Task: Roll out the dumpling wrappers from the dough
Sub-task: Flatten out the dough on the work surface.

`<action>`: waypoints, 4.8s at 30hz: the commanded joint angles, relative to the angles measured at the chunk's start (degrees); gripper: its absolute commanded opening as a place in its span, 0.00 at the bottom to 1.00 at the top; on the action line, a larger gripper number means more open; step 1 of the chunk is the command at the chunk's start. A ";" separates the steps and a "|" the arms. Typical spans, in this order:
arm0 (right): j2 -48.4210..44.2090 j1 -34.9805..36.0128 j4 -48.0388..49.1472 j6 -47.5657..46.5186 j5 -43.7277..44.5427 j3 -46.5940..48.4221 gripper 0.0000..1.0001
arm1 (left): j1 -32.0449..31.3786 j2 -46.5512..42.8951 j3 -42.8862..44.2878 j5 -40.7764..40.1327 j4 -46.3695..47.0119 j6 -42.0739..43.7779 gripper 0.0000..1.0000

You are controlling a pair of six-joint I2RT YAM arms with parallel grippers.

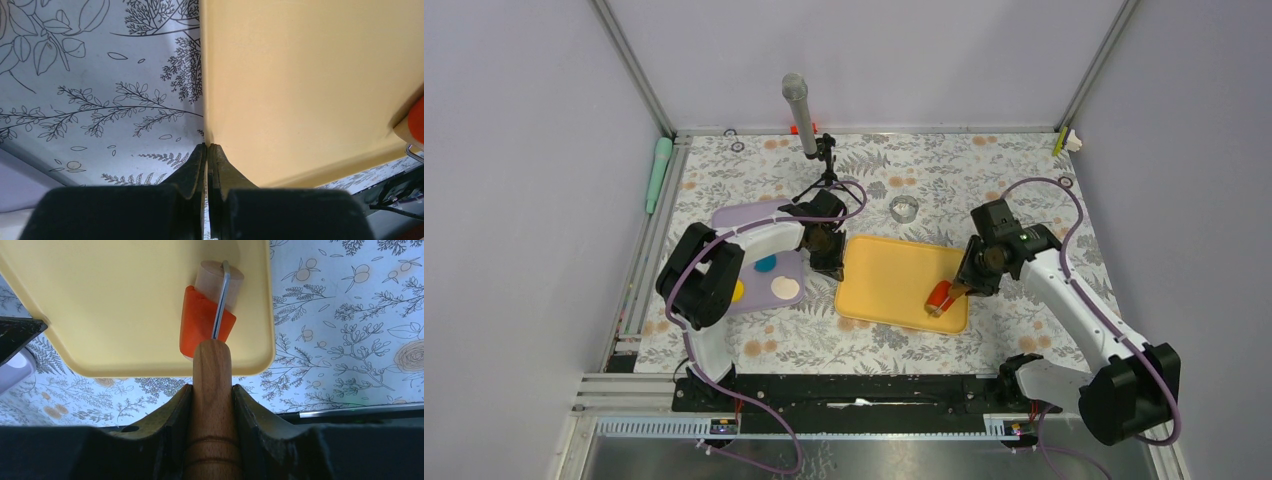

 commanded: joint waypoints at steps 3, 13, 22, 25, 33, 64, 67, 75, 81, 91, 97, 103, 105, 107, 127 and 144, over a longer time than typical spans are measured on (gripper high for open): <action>4.64 4.46 -3.10 -0.59 -1.16 7.99 0.00 | 0.53 -1.59 -0.91 -1.94 -0.84 1.20 0.00; 13.11 11.78 2.37 1.28 -3.27 12.69 0.00 | 0.56 -2.26 -1.32 -1.41 -0.77 1.00 0.00; 11.69 11.78 -0.86 0.20 2.16 10.73 0.00 | 0.53 -1.62 -1.29 -1.04 -0.77 1.27 0.00; 12.06 11.78 -0.25 0.42 2.63 8.04 0.00 | 0.56 -1.50 -1.15 -0.84 -0.65 1.27 0.00; 16.39 14.16 5.13 2.14 1.92 3.89 0.00 | 0.58 -1.60 -1.11 -0.04 -0.68 1.37 0.00; 11.27 15.30 -1.66 0.85 9.84 14.92 0.00 | 0.56 -0.34 -1.72 1.46 -0.71 1.71 0.00; 12.21 15.28 -0.41 1.10 7.20 19.77 0.00 | 0.58 -0.18 -1.89 1.98 -0.36 1.64 0.00; 14.62 15.30 3.43 -0.07 4.02 21.30 0.00 | 0.54 -2.25 -1.95 1.79 0.30 2.12 0.00; 13.19 15.03 3.95 -0.04 4.02 15.22 0.00 | 0.54 -4.10 -3.52 2.15 3.07 0.97 0.00; 13.10 14.94 9.61 -1.06 3.60 6.55 0.00 | 0.54 -3.46 -4.03 2.86 4.07 0.42 0.00; 17.53 14.95 12.49 0.08 2.13 7.05 0.00 | 0.45 -4.37 -3.93 2.28 3.76 0.81 0.00; 15.95 14.89 15.49 1.11 3.28 5.17 0.00 | 0.45 -3.92 -4.80 3.57 4.76 -0.30 0.00; 15.60 14.94 14.19 1.20 3.39 4.46 0.00 | 0.39 -3.87 -5.08 3.43 4.85 -0.57 0.00; 14.03 14.95 13.13 1.34 4.02 2.87 0.00 | 0.45 -4.08 -5.25 2.92 4.81 -0.46 0.00; 6.32 14.84 8.38 2.37 1.88 -2.29 0.00 | 0.23 -4.80 -4.98 1.81 4.23 0.74 0.00; 12.53 14.80 9.23 0.97 4.90 1.46 0.00 | 0.01 -3.99 -4.08 1.26 3.36 0.84 0.00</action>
